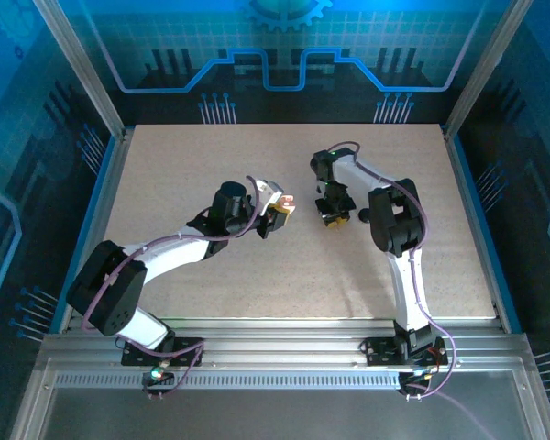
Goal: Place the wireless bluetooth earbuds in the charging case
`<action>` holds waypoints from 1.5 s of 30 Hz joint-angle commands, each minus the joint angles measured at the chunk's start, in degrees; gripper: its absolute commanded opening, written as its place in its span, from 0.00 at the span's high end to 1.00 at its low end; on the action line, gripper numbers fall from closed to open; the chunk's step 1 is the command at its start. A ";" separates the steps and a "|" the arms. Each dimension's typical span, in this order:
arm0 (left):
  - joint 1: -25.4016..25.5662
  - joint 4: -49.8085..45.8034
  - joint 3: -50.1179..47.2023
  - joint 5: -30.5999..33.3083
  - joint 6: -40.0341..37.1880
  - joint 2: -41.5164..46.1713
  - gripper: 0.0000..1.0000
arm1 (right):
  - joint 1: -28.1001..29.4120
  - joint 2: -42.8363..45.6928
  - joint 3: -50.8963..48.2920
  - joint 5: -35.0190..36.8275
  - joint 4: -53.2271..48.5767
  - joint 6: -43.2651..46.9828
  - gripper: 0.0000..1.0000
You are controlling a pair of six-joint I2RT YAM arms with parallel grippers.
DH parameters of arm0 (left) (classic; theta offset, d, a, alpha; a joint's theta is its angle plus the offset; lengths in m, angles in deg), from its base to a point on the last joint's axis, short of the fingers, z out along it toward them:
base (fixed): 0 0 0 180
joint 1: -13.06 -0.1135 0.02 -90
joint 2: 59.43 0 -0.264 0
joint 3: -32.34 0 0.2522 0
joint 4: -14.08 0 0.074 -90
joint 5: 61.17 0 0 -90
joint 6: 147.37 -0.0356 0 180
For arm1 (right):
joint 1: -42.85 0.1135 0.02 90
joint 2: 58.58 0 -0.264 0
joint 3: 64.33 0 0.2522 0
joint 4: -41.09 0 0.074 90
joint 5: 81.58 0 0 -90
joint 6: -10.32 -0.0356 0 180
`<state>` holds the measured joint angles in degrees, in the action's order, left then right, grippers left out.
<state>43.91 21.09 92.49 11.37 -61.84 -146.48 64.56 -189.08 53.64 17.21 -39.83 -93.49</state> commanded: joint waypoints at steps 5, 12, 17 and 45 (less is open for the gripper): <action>-0.36 -0.30 1.26 -0.87 -0.36 1.41 0.79 | 0.52 0.92 -0.66 0.78 5.34 0.38 0.78; -0.36 -0.46 1.77 -1.36 0.31 1.33 0.79 | 0.14 3.78 -3.19 -1.53 8.31 -1.11 0.79; -0.20 1.30 0.85 -2.04 2.24 1.69 0.79 | 0.13 8.06 -8.27 -2.93 12.05 -3.00 0.79; 2.70 2.70 -3.39 -0.75 1.83 6.94 0.79 | 0.15 28.59 -35.12 -7.03 19.79 -12.85 0.78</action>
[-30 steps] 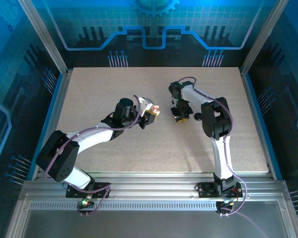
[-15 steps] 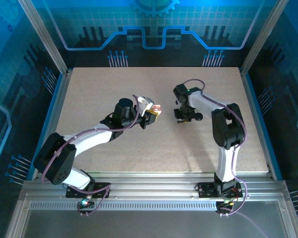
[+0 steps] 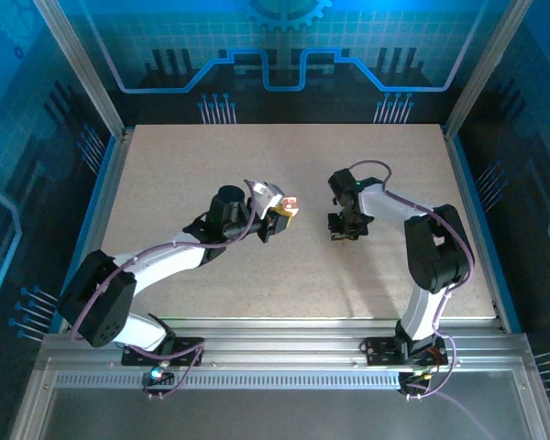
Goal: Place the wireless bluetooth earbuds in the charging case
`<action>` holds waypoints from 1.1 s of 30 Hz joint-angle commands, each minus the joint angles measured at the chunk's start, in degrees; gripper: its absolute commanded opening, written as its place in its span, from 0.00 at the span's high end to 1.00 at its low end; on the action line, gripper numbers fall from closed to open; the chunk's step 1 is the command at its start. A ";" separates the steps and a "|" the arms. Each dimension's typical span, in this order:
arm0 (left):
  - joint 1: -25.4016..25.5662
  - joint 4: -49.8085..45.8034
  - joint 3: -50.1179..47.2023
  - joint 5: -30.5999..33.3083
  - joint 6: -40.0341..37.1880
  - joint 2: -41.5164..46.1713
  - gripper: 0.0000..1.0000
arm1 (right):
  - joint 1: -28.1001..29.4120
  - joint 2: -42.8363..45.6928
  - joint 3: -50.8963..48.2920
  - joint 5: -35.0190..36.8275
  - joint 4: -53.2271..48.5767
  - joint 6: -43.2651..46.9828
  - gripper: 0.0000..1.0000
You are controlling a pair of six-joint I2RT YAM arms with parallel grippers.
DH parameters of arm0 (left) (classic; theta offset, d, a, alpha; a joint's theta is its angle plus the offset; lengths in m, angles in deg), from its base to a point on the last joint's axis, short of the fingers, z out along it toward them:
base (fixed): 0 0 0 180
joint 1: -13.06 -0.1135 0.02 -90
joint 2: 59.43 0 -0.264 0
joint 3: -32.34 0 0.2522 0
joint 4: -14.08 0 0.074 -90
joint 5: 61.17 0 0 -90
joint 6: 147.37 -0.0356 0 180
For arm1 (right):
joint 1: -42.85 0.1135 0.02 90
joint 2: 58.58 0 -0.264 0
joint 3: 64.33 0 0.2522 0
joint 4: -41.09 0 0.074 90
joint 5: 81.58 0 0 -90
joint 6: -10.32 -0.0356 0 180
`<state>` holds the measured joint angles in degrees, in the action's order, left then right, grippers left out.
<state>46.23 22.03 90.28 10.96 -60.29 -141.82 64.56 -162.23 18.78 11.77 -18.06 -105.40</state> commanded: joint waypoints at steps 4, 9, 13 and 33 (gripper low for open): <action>0.41 1.14 -1.38 0.07 0.11 2.67 0.79 | -0.05 0.54 0.06 -2.04 -3.41 0.23 0.78; 0.47 1.37 -1.51 0.55 0.29 2.51 0.79 | -0.10 -1.87 1.66 -2.12 -5.27 1.30 0.78; 0.52 1.40 -1.52 0.71 0.47 2.32 0.79 | -0.18 -2.89 1.82 -2.14 -5.39 1.56 0.78; 1.53 5.14 -0.20 -0.24 0.62 -1.40 0.80 | -0.18 14.86 -6.08 -3.29 5.04 -3.64 0.79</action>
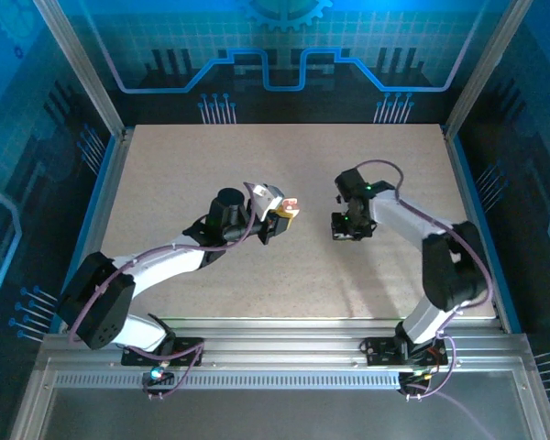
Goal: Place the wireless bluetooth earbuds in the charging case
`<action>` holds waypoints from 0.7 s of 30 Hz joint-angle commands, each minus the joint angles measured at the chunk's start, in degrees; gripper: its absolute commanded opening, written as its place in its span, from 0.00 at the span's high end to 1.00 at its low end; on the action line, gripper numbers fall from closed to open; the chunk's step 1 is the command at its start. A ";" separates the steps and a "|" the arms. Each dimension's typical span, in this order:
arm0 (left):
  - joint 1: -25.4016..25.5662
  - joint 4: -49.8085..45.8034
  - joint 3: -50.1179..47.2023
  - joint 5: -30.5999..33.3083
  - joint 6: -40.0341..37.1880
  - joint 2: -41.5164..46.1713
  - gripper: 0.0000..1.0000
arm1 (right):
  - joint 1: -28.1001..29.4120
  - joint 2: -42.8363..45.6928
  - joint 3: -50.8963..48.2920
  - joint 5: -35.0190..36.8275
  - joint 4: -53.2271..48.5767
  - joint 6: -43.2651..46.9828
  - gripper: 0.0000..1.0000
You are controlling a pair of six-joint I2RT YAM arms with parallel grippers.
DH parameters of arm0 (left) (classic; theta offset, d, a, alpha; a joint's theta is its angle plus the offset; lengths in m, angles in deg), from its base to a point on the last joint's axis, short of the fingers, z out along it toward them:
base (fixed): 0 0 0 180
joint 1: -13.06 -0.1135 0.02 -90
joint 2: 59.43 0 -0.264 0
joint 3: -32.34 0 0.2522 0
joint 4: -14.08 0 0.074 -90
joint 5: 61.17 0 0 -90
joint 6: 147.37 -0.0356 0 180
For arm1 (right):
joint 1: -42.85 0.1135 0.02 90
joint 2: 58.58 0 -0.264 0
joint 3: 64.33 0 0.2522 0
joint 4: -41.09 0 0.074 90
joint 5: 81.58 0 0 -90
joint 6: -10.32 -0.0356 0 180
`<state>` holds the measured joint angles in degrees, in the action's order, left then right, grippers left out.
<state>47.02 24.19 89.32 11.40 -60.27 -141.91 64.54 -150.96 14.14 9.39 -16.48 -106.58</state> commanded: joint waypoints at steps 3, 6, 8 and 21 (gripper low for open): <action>1.14 3.71 1.70 -1.06 0.96 -2.70 0.79 | -0.16 5.89 -1.91 -1.33 4.81 -3.70 0.79; 1.37 4.06 2.86 -1.76 0.87 -4.02 0.79 | -0.08 7.87 -2.36 -2.01 6.51 -4.76 0.80; 1.48 4.15 3.43 -2.08 0.87 -4.77 0.79 | 0.01 9.50 -3.26 -2.68 8.19 -5.80 0.80; 1.96 5.32 5.07 -1.33 0.13 -6.29 0.79 | 1.24 20.35 -6.54 -5.31 16.45 -10.26 0.79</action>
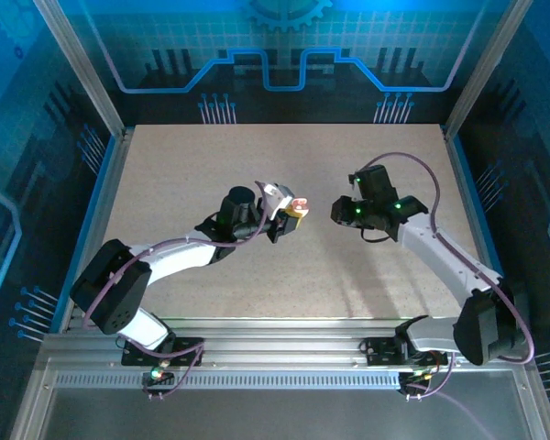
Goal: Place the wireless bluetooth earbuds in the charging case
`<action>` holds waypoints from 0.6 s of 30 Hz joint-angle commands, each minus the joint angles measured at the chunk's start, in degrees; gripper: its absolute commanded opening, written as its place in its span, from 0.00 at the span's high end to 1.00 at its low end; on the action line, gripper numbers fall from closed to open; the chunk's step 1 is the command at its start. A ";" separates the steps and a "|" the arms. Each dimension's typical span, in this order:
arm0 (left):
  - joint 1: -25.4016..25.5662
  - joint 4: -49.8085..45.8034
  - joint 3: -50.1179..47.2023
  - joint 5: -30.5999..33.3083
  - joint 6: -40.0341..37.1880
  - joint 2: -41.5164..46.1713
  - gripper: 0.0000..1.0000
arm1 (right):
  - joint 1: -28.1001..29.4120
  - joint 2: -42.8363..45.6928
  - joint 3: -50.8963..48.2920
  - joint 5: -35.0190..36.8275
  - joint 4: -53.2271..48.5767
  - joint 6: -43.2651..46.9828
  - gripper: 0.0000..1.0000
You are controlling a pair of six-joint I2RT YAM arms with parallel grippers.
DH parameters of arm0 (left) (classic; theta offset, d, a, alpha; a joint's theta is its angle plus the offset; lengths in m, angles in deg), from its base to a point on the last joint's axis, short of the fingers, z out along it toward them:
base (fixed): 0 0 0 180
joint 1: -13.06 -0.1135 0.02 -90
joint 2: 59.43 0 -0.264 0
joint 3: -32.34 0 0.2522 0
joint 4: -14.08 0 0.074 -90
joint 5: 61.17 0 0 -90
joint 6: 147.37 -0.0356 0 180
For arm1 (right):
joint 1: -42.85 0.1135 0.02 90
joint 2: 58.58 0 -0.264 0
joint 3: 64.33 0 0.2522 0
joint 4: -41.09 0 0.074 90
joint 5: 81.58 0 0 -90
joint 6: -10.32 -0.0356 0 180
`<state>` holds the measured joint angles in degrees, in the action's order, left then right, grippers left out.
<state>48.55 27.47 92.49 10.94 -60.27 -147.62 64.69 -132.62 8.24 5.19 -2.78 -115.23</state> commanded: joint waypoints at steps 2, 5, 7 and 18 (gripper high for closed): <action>0.39 2.33 1.88 -0.79 0.16 -0.76 0.80 | 1.33 2.76 -0.34 -1.37 3.30 -1.79 0.79; 0.44 3.02 1.94 -1.22 0.34 -1.27 0.79 | 1.49 3.57 -0.05 -2.06 4.36 -2.30 0.79; 0.38 3.78 2.08 -1.20 0.61 -1.79 0.79 | 1.52 4.08 -0.09 -3.03 5.74 -2.76 0.79; 0.55 5.45 4.72 -1.18 1.14 -5.02 0.79 | 1.79 4.81 0.78 -3.87 8.65 -3.60 0.79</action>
<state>48.55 30.27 95.07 10.94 -60.20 -151.79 65.48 -128.75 8.24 2.31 3.74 -118.01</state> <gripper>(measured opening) 0.206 0.211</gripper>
